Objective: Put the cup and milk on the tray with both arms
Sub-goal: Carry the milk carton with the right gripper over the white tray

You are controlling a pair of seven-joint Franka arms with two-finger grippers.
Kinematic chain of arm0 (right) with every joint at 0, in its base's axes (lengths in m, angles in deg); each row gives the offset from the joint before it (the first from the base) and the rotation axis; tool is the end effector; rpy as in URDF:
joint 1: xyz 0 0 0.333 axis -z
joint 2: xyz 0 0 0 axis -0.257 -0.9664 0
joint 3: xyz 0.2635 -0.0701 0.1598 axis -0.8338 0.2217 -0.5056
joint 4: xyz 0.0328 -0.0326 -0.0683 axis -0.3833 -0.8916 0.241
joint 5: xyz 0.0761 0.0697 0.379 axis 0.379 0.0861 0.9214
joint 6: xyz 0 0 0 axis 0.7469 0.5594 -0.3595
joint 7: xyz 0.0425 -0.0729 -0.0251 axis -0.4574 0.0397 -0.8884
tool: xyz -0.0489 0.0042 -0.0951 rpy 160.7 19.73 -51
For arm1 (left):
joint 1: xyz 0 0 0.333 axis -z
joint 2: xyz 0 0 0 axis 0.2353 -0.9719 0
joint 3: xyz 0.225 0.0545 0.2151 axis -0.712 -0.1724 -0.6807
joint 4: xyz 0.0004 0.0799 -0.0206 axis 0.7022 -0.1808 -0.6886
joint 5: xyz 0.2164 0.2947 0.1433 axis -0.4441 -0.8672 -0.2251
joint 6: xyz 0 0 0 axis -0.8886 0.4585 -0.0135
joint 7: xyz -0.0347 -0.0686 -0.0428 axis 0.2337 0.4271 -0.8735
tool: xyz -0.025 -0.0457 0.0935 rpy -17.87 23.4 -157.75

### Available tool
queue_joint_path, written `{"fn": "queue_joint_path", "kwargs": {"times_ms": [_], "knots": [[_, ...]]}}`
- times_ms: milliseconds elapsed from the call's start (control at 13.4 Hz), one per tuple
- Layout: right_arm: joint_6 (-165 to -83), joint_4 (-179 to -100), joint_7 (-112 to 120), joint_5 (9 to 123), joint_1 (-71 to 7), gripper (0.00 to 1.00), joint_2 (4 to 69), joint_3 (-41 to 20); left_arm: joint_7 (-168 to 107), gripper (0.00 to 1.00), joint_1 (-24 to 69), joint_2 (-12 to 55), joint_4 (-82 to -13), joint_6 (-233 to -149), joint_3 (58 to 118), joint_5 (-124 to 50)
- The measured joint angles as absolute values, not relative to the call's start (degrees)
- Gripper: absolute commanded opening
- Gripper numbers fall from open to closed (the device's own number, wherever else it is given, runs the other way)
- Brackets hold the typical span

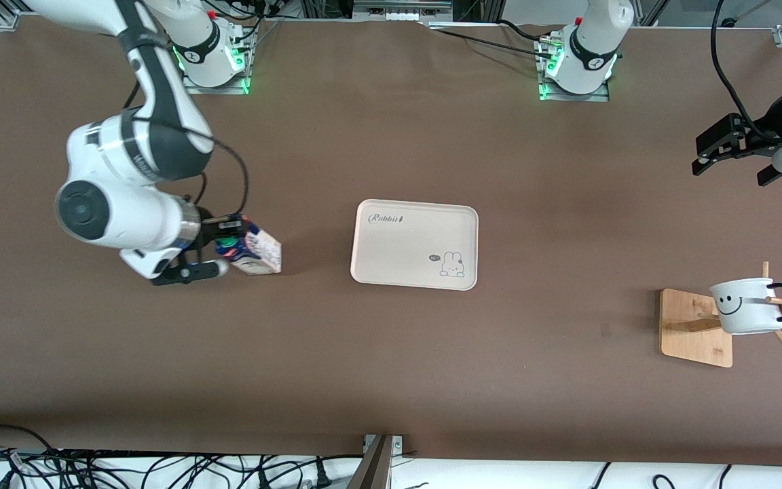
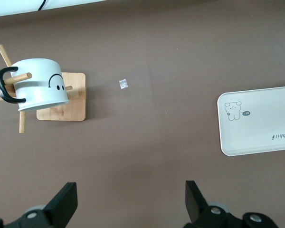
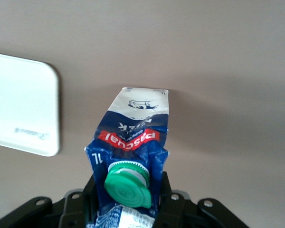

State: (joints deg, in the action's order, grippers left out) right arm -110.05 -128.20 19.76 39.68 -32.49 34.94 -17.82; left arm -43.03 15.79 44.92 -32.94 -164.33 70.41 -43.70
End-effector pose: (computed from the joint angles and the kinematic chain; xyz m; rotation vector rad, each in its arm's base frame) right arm 0.6183 0.2293 0.3937 -2.9901 -0.1360 0.3568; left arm 0.5671 -0.0288 0.6476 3.0967 -0.2349 0.0982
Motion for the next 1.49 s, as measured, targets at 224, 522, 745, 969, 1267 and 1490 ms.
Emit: {"fn": "queue_joint_path", "kwargs": {"times_ms": [224, 522, 745, 969, 1267, 1490], "knots": [[-111.7, -125.9, 31.1, 39.8, -39.5, 0.52, 34.1, -18.8, -43.0, 1.00, 15.8, 44.9, -32.9, -164.3, 70.4, -43.7], [-116.2, -120.2, 44.3, 39.8, -48.9, 0.52, 28.7, -18.9, -43.0, 1.00, 15.8, 44.9, -32.9, -164.3, 70.4, -43.7], [-118.6, -118.0, 47.7, 39.8, -51.2, 0.52, 25.7, -18.9, -43.0, 1.00, 15.8, 44.9, -32.9, -164.3, 70.4, -43.7], [-120.2, -117.7, 48.7, 39.8, -51.3, 0.52, 24.4, -18.8, -43.0, 1.00, 15.8, 44.9, -32.9, -164.3, 70.4, -43.7], [-121.2, -117.6, 49.4, 39.1, -52.2, 0.60, 22.6, -18.8, -43.0, 1.00, 15.8, 44.9, -32.9, -164.3, 70.4, -43.7], [-122.0, -117.5, 49.5, 38.9, -52.6, 1.00, 21.8, -18.7, -43.0, 1.00, 15.8, 44.9, -32.9, -164.3, 70.4, -43.7]]}}
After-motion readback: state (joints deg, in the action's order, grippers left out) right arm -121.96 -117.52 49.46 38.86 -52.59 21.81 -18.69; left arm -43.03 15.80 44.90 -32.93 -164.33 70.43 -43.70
